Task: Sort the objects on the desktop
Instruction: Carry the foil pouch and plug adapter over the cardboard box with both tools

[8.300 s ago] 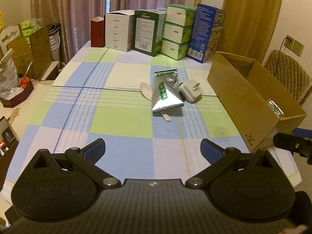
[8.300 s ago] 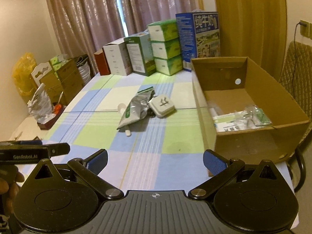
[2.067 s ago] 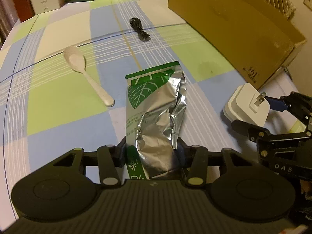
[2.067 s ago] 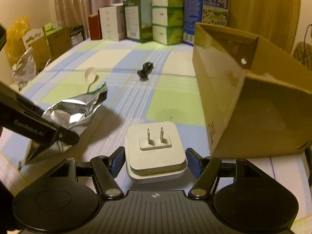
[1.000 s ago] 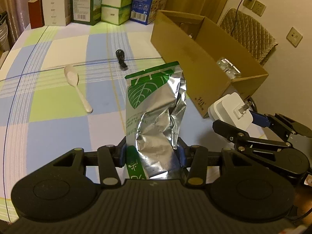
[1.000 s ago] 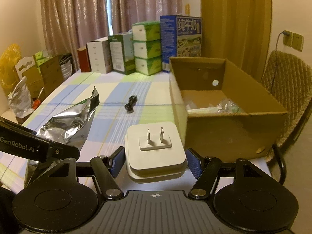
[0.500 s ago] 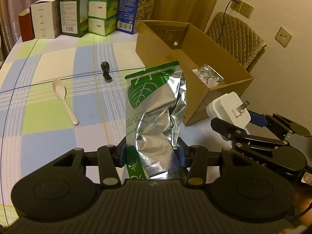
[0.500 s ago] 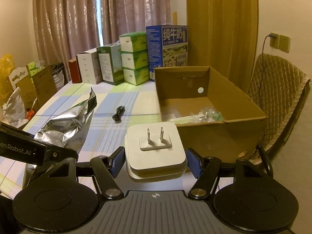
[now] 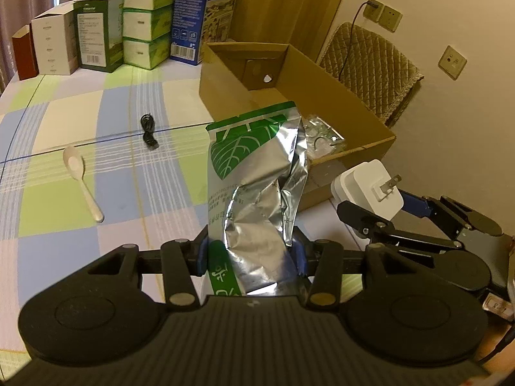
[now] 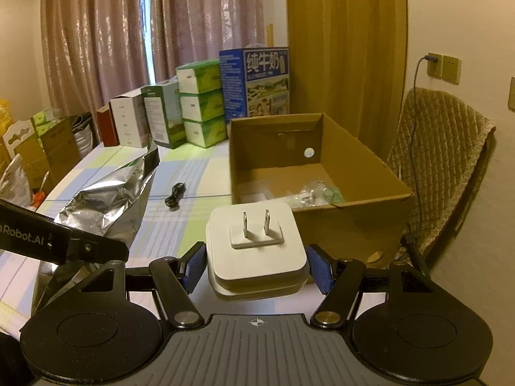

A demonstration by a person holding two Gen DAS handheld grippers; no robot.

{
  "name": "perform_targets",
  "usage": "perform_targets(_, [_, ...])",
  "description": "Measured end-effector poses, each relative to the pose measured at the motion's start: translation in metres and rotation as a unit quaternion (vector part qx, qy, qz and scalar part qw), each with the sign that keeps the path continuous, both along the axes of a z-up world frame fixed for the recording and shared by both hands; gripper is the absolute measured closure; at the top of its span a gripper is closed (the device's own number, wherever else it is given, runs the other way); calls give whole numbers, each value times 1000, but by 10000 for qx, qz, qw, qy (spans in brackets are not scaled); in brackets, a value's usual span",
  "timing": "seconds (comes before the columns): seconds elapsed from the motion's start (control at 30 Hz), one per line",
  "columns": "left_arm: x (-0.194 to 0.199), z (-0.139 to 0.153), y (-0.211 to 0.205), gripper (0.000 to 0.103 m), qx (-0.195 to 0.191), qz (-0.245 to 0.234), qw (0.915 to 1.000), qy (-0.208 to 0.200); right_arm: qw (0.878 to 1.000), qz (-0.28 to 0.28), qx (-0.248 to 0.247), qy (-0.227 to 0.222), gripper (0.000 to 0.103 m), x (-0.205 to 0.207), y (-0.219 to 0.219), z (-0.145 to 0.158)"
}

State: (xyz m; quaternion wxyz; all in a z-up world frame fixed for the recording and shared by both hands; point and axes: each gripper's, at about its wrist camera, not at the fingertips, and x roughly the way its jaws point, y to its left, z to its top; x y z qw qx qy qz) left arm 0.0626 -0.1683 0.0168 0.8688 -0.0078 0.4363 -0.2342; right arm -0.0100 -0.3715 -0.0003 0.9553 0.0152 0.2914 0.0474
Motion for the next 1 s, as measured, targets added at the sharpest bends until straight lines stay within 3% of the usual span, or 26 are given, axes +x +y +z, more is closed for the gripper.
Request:
perform_targets(0.53, [13, 13, -36, 60, -71, -266, 9996, -71, 9994, -282, -59, -202, 39, 5, -37, 17])
perform_targets(1.0, [59, 29, -82, 60, -159, -358, 9991, -150, 9986, -255, -254, -385, 39, 61, -73, 35])
